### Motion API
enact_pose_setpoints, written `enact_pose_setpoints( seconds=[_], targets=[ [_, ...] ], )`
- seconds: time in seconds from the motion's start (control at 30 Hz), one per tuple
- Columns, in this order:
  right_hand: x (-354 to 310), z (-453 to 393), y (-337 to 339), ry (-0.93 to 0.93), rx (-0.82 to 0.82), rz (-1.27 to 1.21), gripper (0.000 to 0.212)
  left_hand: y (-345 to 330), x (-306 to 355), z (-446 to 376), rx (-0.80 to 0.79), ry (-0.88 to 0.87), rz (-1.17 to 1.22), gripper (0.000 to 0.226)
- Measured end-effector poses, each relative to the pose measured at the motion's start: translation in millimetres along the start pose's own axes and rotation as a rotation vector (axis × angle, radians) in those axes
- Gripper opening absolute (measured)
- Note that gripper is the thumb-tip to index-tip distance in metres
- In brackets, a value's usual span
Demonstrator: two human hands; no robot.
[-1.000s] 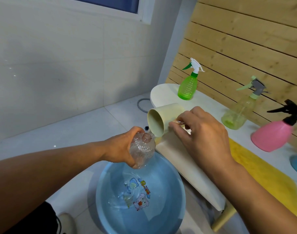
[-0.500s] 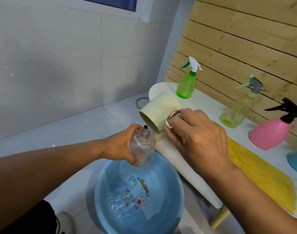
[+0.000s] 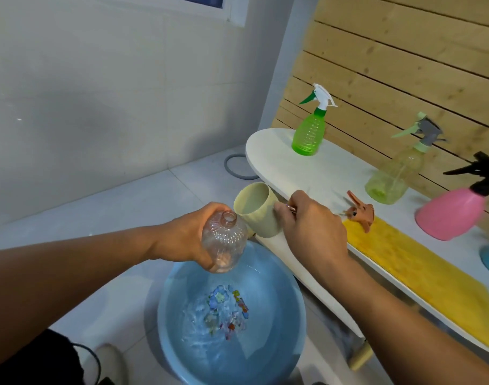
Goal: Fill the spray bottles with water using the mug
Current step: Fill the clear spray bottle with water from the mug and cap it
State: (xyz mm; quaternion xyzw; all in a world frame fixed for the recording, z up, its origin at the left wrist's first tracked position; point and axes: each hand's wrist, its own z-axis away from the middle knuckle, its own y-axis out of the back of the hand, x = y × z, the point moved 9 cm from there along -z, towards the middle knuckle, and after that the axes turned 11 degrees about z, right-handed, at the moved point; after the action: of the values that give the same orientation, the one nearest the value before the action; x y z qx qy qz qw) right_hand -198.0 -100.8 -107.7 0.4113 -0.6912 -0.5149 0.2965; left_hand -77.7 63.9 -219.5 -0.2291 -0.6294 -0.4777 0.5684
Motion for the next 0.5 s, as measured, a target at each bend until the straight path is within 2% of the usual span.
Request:
enact_pose_setpoints(
  seconds=[0.1,0.2,0.3,0.37,0.4,0.5],
  targets=[
    [13,-11,-52,-0.074,-0.203,-0.044,0.030,8,0,0,0.054,-0.025,-0.012,0.103],
    [28,-4,-134,-0.170,-0.480,-0.032,0.034,15,4,-2,0.099,-0.040,0.015,0.104],
    [36,23,-204,-0.164,-0.660,0.046,0.040,17,6,-4,0.126,-0.052,0.031,0.103],
    [31,44,-236,-0.043,-0.752,0.135,0.047,16,3,-6,0.131,-0.049,0.021,0.103],
    [28,51,-246,0.005,-0.748,0.164,0.047,15,3,-6,0.133,-0.047,0.009,0.103],
    [32,67,-269,0.041,-0.741,0.260,0.030,12,0,-7,0.124,-0.044,-0.004,0.104]
  ],
)
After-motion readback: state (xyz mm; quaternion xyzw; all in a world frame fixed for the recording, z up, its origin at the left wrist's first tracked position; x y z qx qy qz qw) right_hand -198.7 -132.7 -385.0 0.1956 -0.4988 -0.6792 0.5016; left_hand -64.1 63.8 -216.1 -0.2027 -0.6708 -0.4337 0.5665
